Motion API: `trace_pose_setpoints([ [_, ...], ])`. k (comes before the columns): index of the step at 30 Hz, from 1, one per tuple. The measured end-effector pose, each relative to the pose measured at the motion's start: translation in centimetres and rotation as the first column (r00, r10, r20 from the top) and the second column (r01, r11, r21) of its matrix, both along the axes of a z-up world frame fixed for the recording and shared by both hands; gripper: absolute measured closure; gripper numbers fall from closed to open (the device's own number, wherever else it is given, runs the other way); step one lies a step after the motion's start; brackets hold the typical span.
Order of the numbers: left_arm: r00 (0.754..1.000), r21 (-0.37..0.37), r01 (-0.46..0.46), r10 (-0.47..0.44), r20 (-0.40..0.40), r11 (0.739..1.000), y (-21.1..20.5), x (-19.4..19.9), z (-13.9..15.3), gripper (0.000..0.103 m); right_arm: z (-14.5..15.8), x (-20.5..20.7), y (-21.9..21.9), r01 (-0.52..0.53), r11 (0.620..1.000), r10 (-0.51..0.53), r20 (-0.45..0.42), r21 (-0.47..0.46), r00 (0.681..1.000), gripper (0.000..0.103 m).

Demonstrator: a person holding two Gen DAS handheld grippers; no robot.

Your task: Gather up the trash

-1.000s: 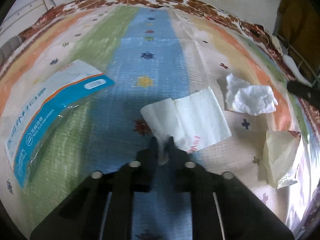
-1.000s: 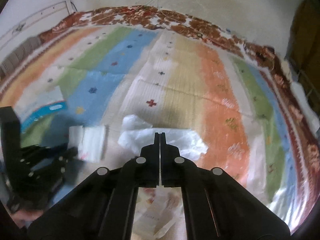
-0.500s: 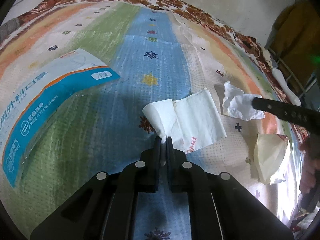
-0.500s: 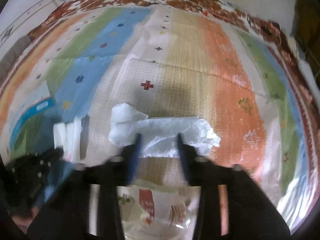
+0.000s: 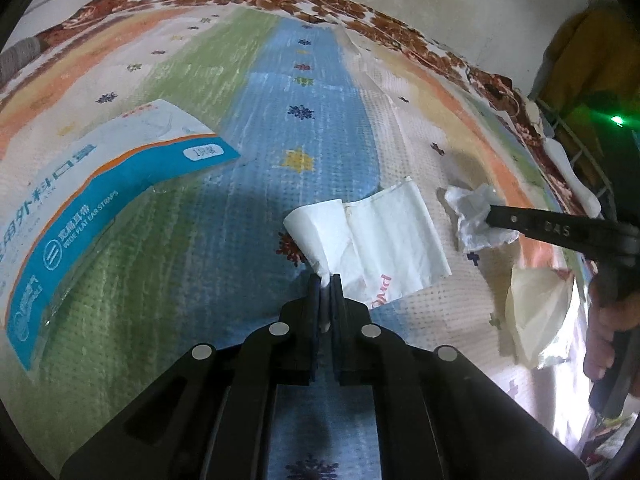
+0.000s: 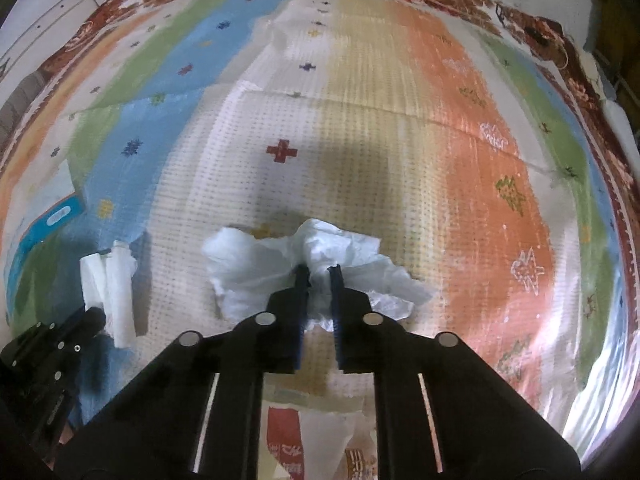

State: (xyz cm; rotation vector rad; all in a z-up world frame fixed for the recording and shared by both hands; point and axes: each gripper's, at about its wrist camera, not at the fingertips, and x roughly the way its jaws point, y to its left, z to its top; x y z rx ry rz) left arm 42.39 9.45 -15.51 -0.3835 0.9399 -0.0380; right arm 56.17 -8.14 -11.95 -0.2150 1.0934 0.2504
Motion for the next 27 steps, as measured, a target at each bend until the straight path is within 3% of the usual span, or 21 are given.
trace_pose_setpoints([
  [2,1.000,-0.029,0.023,-0.024,-0.019,0.999,-0.2,0.4,0.7,0.100,1.2,-0.6,-0.3,-0.002,1.000,0.001,0.030,0.019,1.000,0.096],
  [13,0.997,0.023,0.076,-0.077,0.004,0.997,-2.3,-3.2,9.7,0.100,11.2,-8.8,-3.7,-0.040,0.983,0.012,0.153,0.177,0.988,0.096],
  [17,0.994,0.028,0.108,-0.109,0.015,0.994,-3.5,-5.9,12.4,0.100,12.9,-12.2,-4.3,-0.067,0.977,0.034,0.164,0.201,0.986,0.096],
  [27,0.993,-0.034,0.109,-0.107,0.040,0.993,-5.3,-12.4,15.7,0.100,15.0,-20.3,-6.7,-0.097,0.963,0.047,0.200,0.249,0.979,0.096],
])
